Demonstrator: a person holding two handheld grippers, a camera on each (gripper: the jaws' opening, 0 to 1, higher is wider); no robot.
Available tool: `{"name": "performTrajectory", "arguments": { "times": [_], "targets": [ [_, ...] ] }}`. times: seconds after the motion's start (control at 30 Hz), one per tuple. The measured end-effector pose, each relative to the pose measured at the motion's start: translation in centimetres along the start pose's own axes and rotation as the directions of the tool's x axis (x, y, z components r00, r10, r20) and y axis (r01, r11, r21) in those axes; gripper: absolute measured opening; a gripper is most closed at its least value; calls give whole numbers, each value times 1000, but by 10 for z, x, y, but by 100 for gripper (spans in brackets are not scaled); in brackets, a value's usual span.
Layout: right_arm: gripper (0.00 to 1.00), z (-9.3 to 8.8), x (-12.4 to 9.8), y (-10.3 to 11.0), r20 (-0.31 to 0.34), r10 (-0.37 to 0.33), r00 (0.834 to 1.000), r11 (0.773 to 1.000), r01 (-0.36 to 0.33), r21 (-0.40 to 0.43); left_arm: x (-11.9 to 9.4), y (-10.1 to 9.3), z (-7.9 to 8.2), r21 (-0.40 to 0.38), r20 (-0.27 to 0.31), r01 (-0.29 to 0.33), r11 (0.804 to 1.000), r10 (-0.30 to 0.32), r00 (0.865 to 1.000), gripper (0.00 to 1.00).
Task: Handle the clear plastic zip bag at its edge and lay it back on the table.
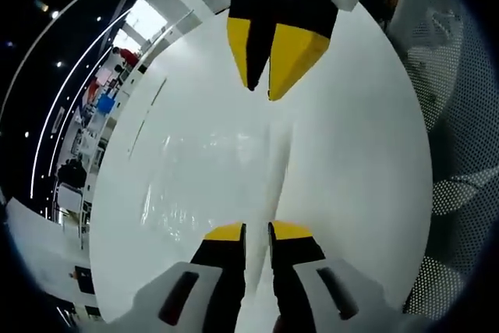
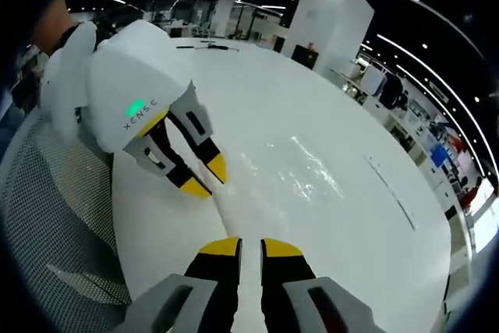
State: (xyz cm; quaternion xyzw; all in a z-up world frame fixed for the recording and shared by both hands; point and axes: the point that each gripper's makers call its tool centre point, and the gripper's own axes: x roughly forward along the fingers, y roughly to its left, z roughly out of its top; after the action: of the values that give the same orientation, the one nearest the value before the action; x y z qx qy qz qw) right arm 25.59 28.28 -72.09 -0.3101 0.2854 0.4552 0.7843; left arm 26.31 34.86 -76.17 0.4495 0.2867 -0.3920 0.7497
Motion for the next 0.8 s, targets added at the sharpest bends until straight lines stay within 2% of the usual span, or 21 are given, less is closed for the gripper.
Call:
{"name": "performTrajectory", "arguments": {
  "times": [0.33, 0.57, 0.8],
  "targets": [
    [8, -4, 4, 10, -2, 23, 1000, 999, -22, 39, -9, -11, -6, -90, -4, 4, 996, -5, 1000, 14],
    [16, -7, 7, 9, 4, 12, 1000, 997, -13, 73, -17, -8, -11, -156, 0, -18, 988, 18, 1000, 15],
    [19, -11, 4, 0, 11, -6, 1000, 994, 4, 112, -30, 3, -23, -244, 10, -44, 969, 48, 999, 19]
  ]
}}
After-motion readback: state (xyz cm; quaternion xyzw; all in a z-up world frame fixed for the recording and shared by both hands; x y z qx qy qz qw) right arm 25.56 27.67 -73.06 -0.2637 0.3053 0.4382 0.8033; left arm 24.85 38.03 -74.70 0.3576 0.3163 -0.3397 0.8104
